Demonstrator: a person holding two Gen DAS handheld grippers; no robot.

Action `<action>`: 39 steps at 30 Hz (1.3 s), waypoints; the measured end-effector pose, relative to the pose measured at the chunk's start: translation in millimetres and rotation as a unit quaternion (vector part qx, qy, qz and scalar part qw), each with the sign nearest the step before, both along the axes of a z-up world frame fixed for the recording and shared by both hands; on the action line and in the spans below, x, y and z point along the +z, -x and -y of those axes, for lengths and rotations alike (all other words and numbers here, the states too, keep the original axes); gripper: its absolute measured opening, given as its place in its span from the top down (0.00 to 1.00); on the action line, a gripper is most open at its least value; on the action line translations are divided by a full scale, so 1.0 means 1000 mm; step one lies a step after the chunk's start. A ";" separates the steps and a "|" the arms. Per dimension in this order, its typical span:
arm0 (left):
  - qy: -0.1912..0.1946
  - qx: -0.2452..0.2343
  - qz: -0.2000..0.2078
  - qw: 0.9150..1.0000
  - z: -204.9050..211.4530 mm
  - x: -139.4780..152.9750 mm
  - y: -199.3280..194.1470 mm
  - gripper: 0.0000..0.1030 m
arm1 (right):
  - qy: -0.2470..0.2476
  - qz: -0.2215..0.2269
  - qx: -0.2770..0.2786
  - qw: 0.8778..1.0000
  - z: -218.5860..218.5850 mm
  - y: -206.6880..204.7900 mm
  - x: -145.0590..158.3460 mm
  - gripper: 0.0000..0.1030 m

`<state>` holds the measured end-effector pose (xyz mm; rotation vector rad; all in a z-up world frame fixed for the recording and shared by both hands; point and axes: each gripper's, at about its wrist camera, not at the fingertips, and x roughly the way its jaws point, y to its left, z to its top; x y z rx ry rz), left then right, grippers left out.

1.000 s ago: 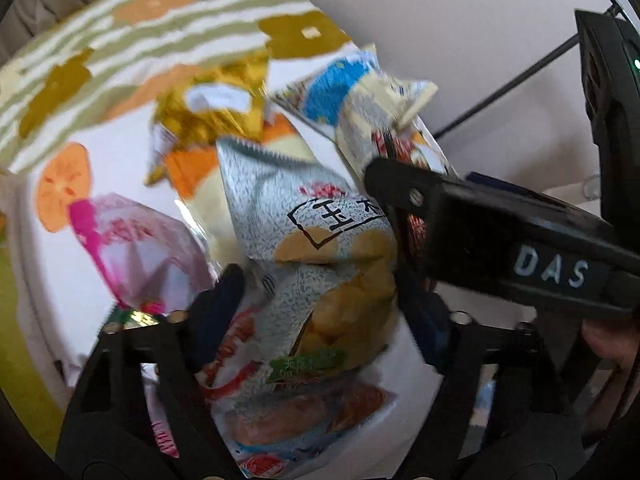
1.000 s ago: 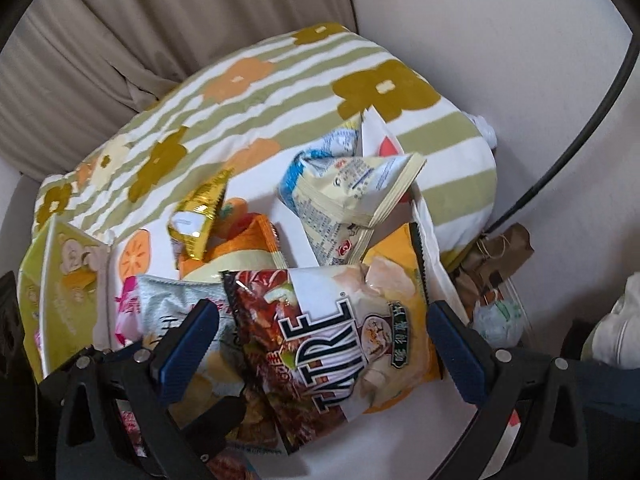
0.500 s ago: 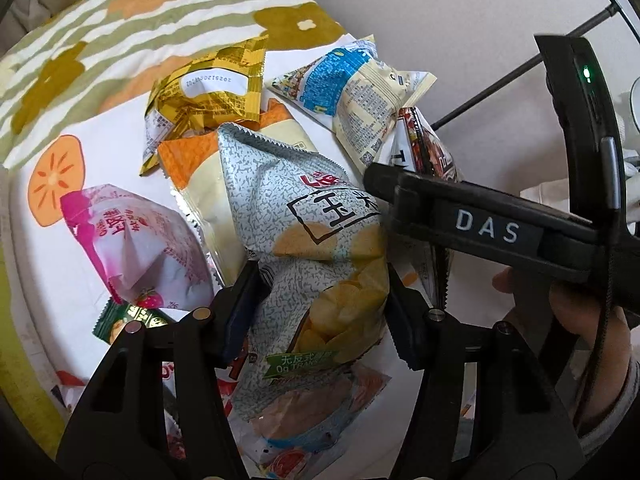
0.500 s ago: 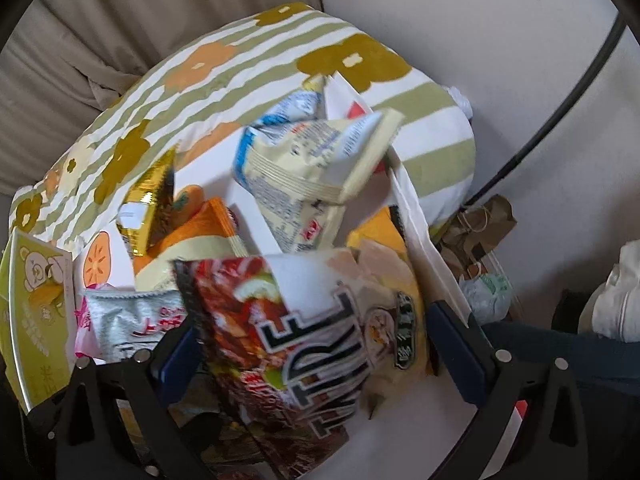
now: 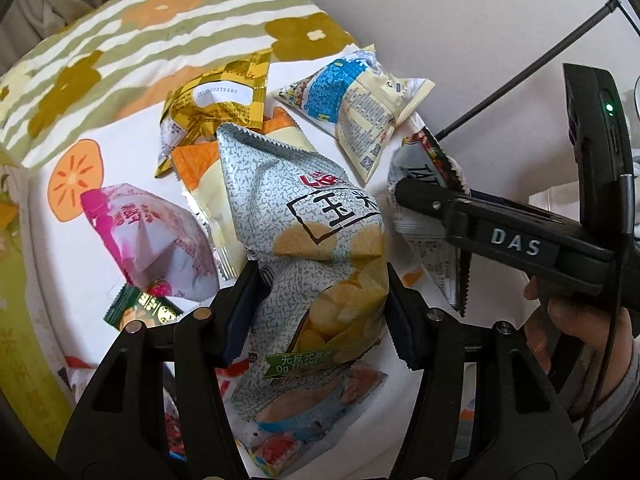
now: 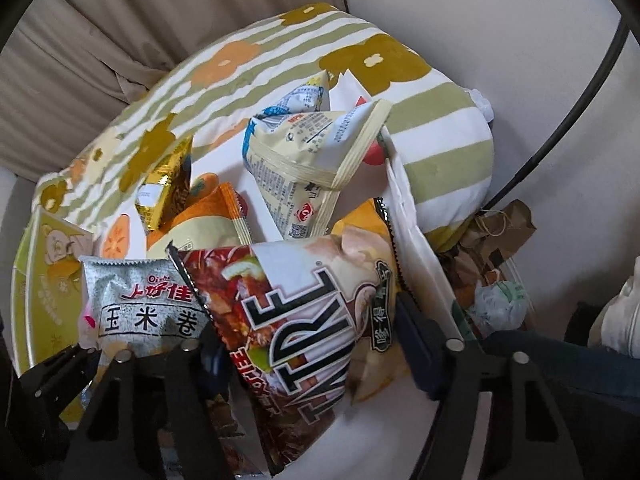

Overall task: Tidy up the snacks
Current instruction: 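Grasp the corn roll bag with left tool while right tool grasps Tatre chips bag, then carry both bags into the box and open both tools to release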

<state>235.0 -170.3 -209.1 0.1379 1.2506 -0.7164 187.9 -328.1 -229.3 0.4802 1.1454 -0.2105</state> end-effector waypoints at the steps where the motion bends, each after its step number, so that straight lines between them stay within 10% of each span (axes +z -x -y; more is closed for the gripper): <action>1: 0.000 0.002 0.003 1.000 0.000 0.003 0.003 0.47 | -0.006 0.006 0.000 1.000 0.002 0.003 0.002 0.42; 19: 0.028 0.078 0.102 0.991 -0.025 0.089 0.047 0.47 | 0.020 0.128 0.085 0.988 -0.012 0.042 0.099 0.43; 31: 0.023 0.210 0.190 0.959 -0.105 0.172 0.087 0.47 | 0.026 0.232 0.213 0.949 -0.063 0.058 0.168 0.43; 39: 0.021 0.287 0.193 0.938 -0.205 0.176 0.091 0.47 | 0.016 0.256 0.292 0.921 -0.142 0.043 0.188 0.43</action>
